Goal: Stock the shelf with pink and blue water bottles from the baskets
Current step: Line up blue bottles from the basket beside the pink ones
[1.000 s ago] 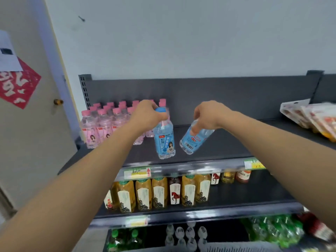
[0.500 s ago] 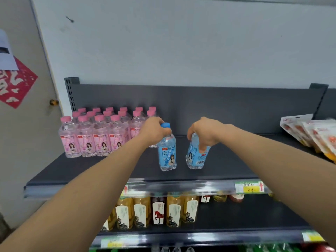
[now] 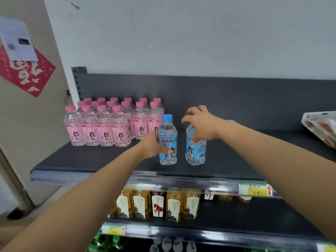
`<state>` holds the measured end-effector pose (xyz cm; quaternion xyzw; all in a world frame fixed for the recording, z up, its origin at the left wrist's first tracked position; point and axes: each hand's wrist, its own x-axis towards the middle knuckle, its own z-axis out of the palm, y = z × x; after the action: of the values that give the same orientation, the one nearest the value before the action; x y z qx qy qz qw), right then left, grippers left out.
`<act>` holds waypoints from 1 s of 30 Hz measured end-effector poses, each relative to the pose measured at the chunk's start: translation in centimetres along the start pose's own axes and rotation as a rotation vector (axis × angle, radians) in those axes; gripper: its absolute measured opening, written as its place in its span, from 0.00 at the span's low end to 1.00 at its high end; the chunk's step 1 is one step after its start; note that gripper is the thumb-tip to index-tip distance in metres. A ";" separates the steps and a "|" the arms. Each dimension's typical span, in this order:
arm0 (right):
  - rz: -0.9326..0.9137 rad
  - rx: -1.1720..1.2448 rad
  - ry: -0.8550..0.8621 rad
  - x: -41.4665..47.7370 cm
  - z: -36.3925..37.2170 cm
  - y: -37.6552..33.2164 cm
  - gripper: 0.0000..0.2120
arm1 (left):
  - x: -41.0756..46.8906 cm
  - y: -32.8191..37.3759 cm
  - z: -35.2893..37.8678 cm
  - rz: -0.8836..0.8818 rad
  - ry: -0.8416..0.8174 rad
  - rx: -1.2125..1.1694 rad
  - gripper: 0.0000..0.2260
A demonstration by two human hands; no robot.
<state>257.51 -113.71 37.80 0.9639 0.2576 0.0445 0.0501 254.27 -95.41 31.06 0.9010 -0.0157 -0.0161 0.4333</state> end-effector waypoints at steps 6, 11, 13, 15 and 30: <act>0.292 0.751 0.168 -1.7 3.9 1.4 0.55 | 1.2 -0.6 0.9 0.002 0.066 -0.085 0.21; 0.368 1.015 0.139 -1.4 8.3 1.7 0.39 | 2.9 -1.1 2.6 0.005 0.111 -0.118 0.22; 0.374 1.089 0.156 -0.6 9.0 2.2 0.33 | 3.7 -0.9 2.9 0.001 0.117 -0.137 0.22; 0.395 1.120 0.205 0.3 9.2 2.9 0.30 | 4.7 -0.9 3.1 -0.002 0.132 -0.144 0.22; 0.434 1.132 0.244 8.7 14.1 6.8 0.23 | 14.2 -1.8 6.0 -0.014 0.239 -0.063 0.23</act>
<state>269.98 -116.25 25.20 0.8594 0.0431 0.0199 -0.5091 268.18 -99.53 25.67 0.8825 0.0428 0.0878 0.4601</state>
